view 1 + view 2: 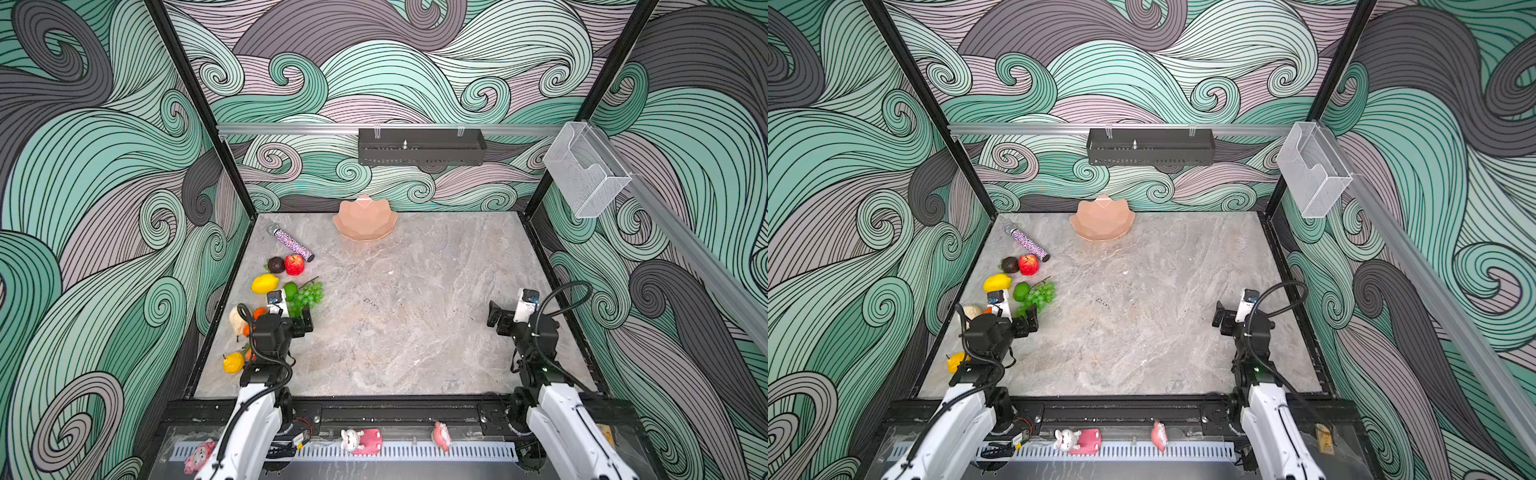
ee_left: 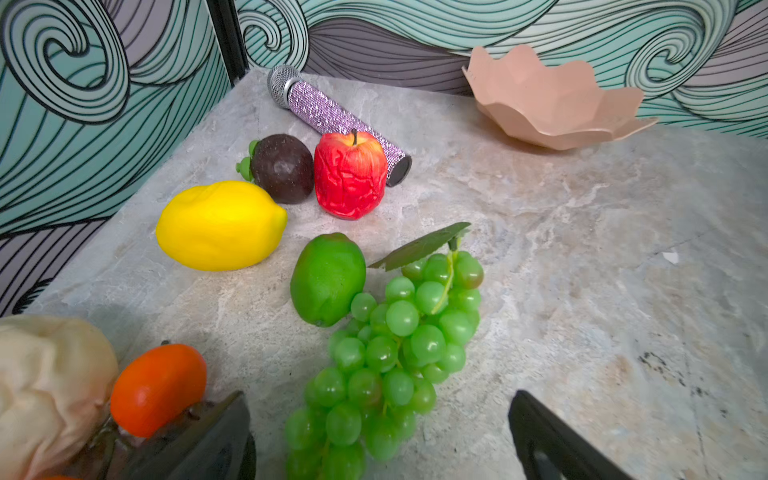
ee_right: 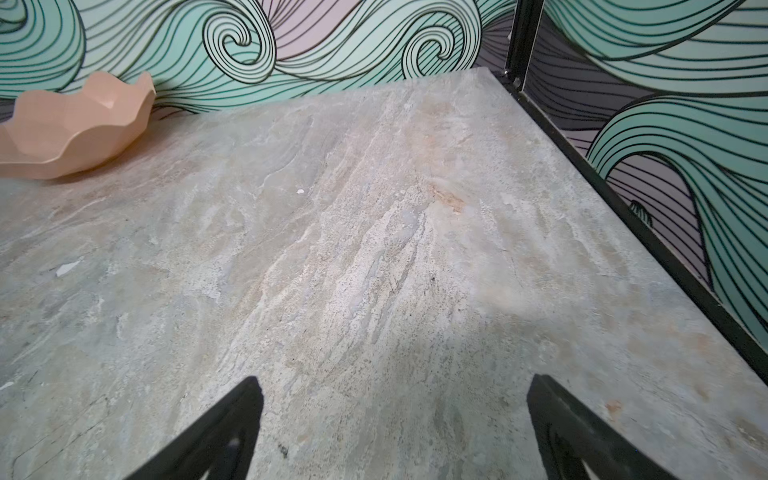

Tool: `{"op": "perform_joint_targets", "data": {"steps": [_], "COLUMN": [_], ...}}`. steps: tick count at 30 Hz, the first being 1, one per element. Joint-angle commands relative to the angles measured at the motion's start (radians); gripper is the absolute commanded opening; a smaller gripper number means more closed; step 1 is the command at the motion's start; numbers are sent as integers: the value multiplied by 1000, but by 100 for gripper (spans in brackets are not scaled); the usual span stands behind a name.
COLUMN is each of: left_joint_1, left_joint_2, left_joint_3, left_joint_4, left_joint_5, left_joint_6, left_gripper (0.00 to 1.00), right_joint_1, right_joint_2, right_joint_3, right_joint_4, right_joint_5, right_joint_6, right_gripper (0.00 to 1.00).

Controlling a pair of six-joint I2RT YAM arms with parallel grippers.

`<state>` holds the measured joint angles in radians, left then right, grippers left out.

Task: Place and organize the fake fruits in the fruit bowl
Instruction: 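Raise both arms from the rest pose toward the table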

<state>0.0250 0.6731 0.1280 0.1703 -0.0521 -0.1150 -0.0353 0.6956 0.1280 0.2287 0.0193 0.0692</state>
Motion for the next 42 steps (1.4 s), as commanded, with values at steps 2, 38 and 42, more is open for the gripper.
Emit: {"op": "perform_joint_targets", "data": {"steps": [2, 38, 42], "left_joint_1": [19, 19, 17], "left_joint_2": [846, 843, 767], "left_joint_3": [334, 328, 299], "left_joint_4": [500, 509, 496], "left_joint_5": [-137, -141, -95], "left_joint_6": [36, 34, 54], "left_gripper": [99, 99, 99], "right_joint_1": [78, 79, 107], "right_joint_2": [842, 834, 750], "right_joint_3": [269, 252, 154], "right_joint_4": [632, 656, 764], "right_joint_5": [105, 86, 11], "right_joint_6": [-86, -96, -164], "right_gripper": [100, 100, 100]}}
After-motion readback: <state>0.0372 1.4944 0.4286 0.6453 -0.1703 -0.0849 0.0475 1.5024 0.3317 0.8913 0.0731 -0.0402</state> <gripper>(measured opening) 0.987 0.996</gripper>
